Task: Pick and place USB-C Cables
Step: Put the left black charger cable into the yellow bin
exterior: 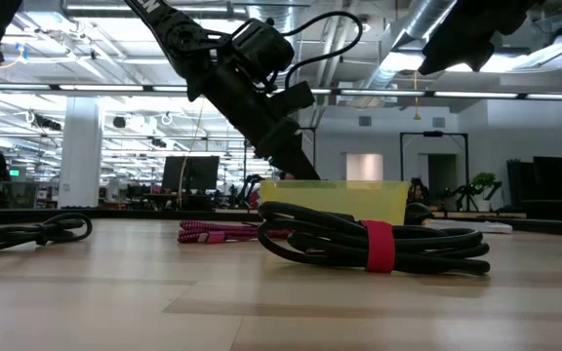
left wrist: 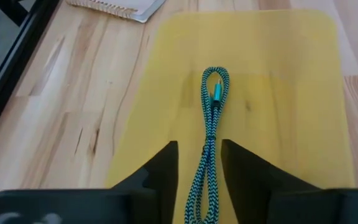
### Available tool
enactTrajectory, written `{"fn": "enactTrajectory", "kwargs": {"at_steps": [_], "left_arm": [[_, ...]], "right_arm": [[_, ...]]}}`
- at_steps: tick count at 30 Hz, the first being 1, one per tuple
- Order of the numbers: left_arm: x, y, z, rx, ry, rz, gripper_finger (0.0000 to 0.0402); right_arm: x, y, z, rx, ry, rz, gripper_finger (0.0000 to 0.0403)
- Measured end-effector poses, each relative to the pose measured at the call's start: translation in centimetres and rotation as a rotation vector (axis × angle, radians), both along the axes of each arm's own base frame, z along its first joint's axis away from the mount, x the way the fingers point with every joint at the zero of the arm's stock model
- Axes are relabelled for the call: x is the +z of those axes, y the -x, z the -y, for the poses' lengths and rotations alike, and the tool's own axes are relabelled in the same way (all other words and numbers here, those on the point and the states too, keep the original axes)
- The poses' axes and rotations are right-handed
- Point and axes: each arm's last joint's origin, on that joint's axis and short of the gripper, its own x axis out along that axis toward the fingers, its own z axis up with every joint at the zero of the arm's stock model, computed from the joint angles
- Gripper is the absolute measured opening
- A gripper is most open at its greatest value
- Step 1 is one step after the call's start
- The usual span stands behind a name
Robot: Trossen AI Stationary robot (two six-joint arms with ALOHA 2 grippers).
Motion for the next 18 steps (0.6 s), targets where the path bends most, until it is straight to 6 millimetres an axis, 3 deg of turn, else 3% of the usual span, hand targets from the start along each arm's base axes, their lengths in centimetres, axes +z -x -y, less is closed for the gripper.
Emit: {"fn": "enactTrajectory", "kwargs": {"at_steps": [4,10,13,18], "left_arm": [[1.1,0.1,0.3,0.008,0.041,-0.012,0.0144],[8.6,0.9,1.9,-0.04,0.071,-0.067,0.0165],[12.8,2.5,3.5,-0.067,0.062,-0.02,0.0166],[18.4,7.6,6.5,-0.068,0.069,0.087,0.0167]], "right_arm": [[0.0,0.0,0.0,-0.008,-0.011,0.0,0.0188],[-0.1,0.1,0.0,-0.003,-0.009,-0.019,0.0204],[-0.1,0.1,0.0,-0.005,-0.014,-0.016,0.0212],[-1.1,-0.6,-0.7,-0.011,-0.028,-0.054,0.022]]}}
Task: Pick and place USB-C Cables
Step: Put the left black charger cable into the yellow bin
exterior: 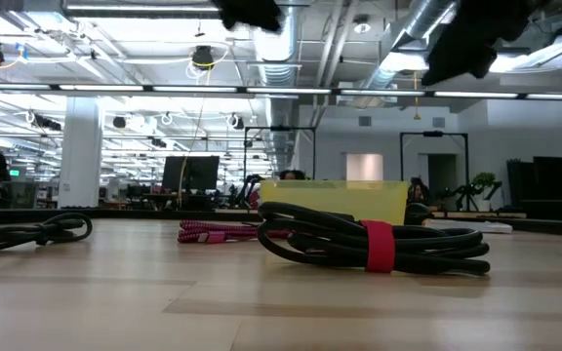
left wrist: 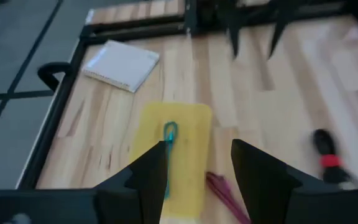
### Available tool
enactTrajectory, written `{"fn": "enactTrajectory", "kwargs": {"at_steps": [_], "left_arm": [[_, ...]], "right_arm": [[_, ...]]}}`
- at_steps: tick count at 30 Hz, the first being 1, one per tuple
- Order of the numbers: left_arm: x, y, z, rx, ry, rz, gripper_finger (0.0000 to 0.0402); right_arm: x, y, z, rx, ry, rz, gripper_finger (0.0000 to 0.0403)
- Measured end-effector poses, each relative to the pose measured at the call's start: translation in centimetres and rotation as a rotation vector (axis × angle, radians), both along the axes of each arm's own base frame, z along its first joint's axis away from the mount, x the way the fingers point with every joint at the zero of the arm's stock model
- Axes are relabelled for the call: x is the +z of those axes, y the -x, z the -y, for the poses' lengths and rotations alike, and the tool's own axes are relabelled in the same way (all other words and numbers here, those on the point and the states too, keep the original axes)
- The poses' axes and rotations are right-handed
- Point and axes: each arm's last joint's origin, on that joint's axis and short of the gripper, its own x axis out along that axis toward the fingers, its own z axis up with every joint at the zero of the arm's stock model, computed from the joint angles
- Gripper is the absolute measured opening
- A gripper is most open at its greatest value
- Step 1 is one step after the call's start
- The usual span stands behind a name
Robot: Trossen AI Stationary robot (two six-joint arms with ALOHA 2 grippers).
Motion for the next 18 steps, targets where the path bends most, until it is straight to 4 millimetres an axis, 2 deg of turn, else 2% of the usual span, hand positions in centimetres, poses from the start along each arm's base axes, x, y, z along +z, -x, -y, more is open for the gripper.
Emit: {"fn": "enactTrajectory", "kwargs": {"at_steps": [4,7,11,18], "left_arm": [[1.3,4.3,2.6,0.003,0.054,0.106,0.0167],[0.2,6.6,4.2,0.048,0.091,0.166,0.0167],[-3.3,8.8,5.5,0.169,0.131,0.19,0.0167],[-10.4,10.1,6.6,0.343,0.271,0.173,0.0167]], "right_arm": [[-1.9,-1.8,-1.5,0.041,0.022,-0.036,0.0221],[-3.2,-3.5,-2.7,0.092,0.048,-0.011,0.0221],[-4.1,-5.4,-3.1,0.141,0.094,0.042,0.0221],[-2.1,-9.6,-2.1,0.189,0.186,0.08,0.0221]]}}
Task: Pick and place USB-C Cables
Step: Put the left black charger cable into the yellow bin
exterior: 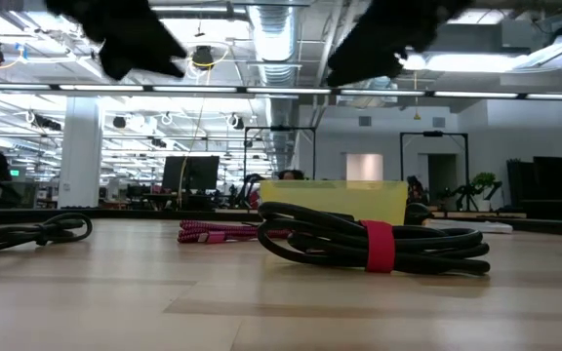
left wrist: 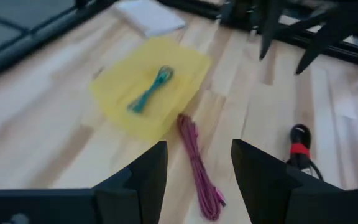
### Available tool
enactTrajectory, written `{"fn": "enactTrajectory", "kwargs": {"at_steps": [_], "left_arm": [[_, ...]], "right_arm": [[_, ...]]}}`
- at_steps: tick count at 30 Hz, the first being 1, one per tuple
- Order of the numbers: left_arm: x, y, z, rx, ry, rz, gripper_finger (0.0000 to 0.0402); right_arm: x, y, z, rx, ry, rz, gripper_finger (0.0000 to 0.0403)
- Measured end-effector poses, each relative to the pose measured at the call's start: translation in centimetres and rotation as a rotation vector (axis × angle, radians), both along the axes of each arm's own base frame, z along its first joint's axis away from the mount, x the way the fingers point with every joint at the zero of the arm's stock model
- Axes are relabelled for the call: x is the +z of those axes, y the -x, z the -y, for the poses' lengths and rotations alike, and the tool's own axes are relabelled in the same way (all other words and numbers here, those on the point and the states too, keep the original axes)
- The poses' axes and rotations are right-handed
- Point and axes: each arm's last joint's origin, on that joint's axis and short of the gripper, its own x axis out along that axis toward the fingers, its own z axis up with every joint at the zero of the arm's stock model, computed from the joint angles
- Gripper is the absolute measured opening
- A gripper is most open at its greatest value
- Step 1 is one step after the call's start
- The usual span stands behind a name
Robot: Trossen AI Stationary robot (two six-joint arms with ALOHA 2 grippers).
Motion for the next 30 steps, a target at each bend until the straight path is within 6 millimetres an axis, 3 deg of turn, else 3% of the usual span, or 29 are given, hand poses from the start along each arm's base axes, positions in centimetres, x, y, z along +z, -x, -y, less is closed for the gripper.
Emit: {"fn": "enactTrajectory", "kwargs": {"at_steps": [4,10,18,23,30], "left_arm": [[-2.7,0.5,-0.1,0.084,0.074,-0.023,0.0167],[-2.8,1.6,-0.3,0.208,0.125,-0.044,0.0167],[0.0,4.7,-2.0,0.419,0.069,0.01,0.0167],[1.6,7.1,-3.2,0.497,0.043,0.107,0.0167],[2.8,8.8,-3.9,0.492,0.096,0.189,0.0167]], "right_arm": [[1.8,-3.4,0.7,0.036,0.1,0.049,0.0221],[2.6,-9.3,2.0,0.181,0.116,0.068,0.0221],[0.0,-15.8,2.2,0.366,0.107,0.058,0.0221],[-1.8,-18.8,2.6,0.447,0.087,0.067,0.0221],[-4.7,-22.0,3.5,0.525,0.099,0.07,0.0221]]}}
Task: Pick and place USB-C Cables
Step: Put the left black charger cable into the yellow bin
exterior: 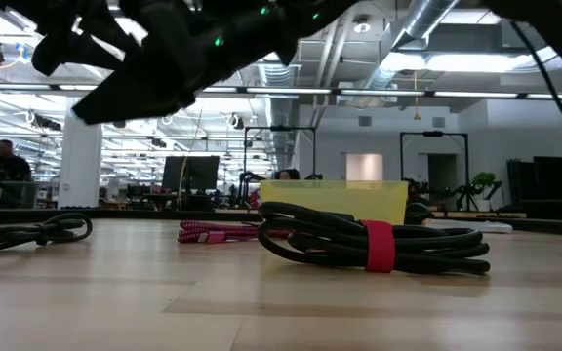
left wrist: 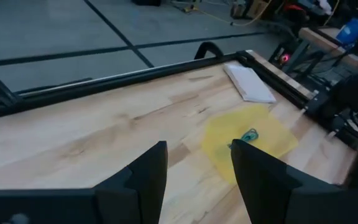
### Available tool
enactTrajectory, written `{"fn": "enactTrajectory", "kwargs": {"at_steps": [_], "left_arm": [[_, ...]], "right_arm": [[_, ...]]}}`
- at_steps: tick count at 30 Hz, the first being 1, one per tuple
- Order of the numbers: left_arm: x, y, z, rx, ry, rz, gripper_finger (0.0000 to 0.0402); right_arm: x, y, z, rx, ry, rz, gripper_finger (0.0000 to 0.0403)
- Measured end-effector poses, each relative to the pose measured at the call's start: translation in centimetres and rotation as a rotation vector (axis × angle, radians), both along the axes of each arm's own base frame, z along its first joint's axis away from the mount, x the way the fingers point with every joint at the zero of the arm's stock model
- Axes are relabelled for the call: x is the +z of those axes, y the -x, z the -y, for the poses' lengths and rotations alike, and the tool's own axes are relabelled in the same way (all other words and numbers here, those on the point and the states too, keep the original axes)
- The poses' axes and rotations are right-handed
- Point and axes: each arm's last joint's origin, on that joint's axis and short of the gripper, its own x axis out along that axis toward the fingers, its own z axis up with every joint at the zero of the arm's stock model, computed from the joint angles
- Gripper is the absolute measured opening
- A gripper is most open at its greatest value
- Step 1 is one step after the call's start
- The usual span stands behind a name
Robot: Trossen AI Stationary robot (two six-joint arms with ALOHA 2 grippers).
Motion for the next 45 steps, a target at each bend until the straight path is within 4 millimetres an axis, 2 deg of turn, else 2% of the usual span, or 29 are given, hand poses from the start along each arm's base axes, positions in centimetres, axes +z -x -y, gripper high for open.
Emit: {"fn": "enactTrajectory", "kwargs": {"at_steps": [10,17,29,39,45], "left_arm": [[-0.1,0.0,0.0,-0.016,0.011,-0.018,0.0167],[-0.2,-0.1,0.1,-0.019,0.03,-0.018,0.0167],[-0.2,-0.1,0.1,-0.017,0.03,-0.016,0.0167],[-0.3,-0.1,0.1,-0.023,0.039,-0.017,0.0167],[-0.3,-0.1,0.1,-0.024,0.039,-0.018,0.0167]], "right_arm": [[-2.6,-2.2,1.2,0.054,-0.039,-0.003,0.0221],[-4.6,-2.5,2.1,0.042,-0.032,-0.043,0.0221],[-4.3,-2.6,2.6,0.049,-0.009,-0.013,0.0207],[-7.7,-3.0,2.5,0.04,-0.024,-0.048,0.0207],[-7.6,-3.1,3.3,0.021,-0.045,-0.05,0.0209]]}}
